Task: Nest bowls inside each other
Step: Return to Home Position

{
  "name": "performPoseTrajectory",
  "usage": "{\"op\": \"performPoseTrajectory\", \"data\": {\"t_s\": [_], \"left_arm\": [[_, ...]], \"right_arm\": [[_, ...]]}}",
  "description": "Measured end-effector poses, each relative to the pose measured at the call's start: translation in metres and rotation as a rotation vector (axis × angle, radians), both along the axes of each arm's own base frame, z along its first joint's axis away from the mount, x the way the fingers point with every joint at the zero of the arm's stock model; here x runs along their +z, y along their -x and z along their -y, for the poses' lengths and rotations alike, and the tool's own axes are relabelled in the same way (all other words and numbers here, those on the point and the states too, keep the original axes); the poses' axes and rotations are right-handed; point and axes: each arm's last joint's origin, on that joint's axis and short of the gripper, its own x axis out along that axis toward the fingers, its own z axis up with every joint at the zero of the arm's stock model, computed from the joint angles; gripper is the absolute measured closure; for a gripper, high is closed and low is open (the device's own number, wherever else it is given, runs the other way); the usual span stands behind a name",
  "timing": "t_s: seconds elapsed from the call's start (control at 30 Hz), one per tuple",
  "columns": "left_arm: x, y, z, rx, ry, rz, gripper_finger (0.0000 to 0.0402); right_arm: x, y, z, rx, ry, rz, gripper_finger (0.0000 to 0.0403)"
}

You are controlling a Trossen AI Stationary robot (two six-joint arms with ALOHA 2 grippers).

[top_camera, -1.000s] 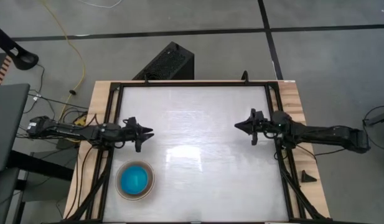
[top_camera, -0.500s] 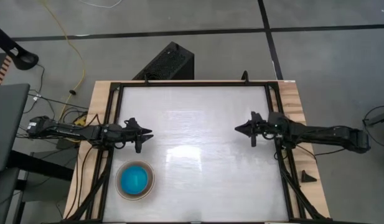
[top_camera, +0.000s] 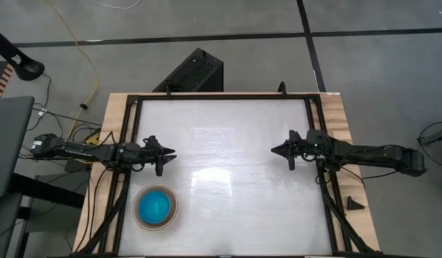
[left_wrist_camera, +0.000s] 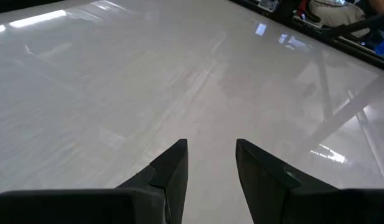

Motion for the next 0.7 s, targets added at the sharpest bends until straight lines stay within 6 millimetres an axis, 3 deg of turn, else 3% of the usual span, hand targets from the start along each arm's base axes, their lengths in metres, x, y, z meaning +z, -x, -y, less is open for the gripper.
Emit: {"op": "performPoseTrajectory", "data": {"t_s": [0.7], "left_arm": [[-0.0001,0.0000,0.0000,0.001,0.000,-0.001,0.0278]], "right_arm": [[-0.0007,0.0002,-0.0001,0.000,-0.002,-0.006,0.0358]]}}
